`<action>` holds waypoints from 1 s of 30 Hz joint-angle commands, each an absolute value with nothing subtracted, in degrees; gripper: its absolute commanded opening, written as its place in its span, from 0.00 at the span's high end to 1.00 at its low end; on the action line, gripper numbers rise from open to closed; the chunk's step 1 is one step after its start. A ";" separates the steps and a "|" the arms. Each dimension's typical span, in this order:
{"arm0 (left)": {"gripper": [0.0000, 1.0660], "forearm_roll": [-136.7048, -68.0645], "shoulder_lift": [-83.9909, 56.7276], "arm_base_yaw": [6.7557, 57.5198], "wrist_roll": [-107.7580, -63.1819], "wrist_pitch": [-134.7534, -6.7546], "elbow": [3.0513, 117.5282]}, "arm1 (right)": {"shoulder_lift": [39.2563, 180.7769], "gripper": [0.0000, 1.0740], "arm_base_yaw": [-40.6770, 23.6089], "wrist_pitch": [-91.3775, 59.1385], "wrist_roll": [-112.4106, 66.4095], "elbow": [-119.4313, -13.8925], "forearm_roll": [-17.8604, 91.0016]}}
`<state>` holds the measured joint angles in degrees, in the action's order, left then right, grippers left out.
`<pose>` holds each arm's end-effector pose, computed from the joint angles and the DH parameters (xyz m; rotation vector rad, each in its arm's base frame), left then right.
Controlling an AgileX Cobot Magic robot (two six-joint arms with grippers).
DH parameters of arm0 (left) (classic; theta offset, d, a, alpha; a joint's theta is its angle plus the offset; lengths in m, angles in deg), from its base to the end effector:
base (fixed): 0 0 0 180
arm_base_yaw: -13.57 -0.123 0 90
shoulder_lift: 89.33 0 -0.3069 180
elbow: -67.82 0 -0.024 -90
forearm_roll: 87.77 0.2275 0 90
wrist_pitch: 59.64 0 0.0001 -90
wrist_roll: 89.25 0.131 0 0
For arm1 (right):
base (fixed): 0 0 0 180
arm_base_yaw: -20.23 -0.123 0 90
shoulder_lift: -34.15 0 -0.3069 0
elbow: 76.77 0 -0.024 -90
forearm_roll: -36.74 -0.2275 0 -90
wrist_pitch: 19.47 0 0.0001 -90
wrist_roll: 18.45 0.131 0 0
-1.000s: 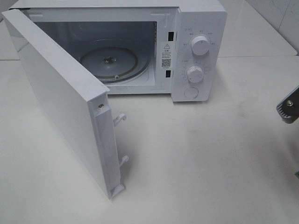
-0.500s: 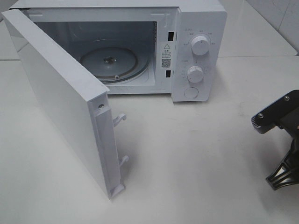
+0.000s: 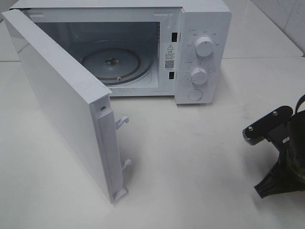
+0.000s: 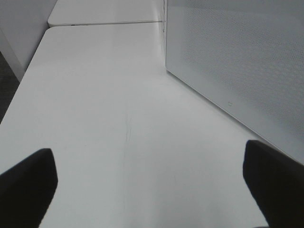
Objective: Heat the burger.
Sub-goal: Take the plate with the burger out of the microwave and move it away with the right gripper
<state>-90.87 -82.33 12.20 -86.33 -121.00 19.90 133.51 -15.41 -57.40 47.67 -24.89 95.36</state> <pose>-0.0148 -0.0066 0.2528 0.0311 2.0281 -0.0173 0.1972 0.0567 0.1272 -0.4733 2.6959 -0.6379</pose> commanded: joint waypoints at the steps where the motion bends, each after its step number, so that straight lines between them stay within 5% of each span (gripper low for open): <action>1: 0.06 -90.87 -83.36 12.14 -86.39 -120.83 19.67 | 135.80 0.97 -15.12 -59.41 51.05 -24.89 100.05; 10: 0.06 -90.87 -83.36 12.14 -86.39 -120.83 19.67 | 140.44 0.95 -15.12 -57.97 54.72 -24.89 102.35; 18: 0.06 -90.87 -83.36 12.14 -86.39 -120.83 19.67 | 140.38 0.77 -15.12 -56.83 55.29 -25.07 101.60; 20: 0.06 -90.87 -83.36 12.14 -86.39 -120.83 19.67 | 138.72 0.60 -15.18 -56.83 52.94 -25.52 99.31; 22: 0.06 -90.87 -83.36 12.14 -86.39 -120.83 19.67 | 136.77 0.54 -15.29 -56.83 51.17 -25.52 98.22; 30: 0.06 -90.87 -83.36 12.14 -86.39 -120.83 19.67 | 126.52 0.48 -15.29 -56.31 39.88 -25.58 89.57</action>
<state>-90.87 -82.33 12.20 -86.33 -121.00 19.90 129.73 -15.41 -56.14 44.52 -25.07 92.72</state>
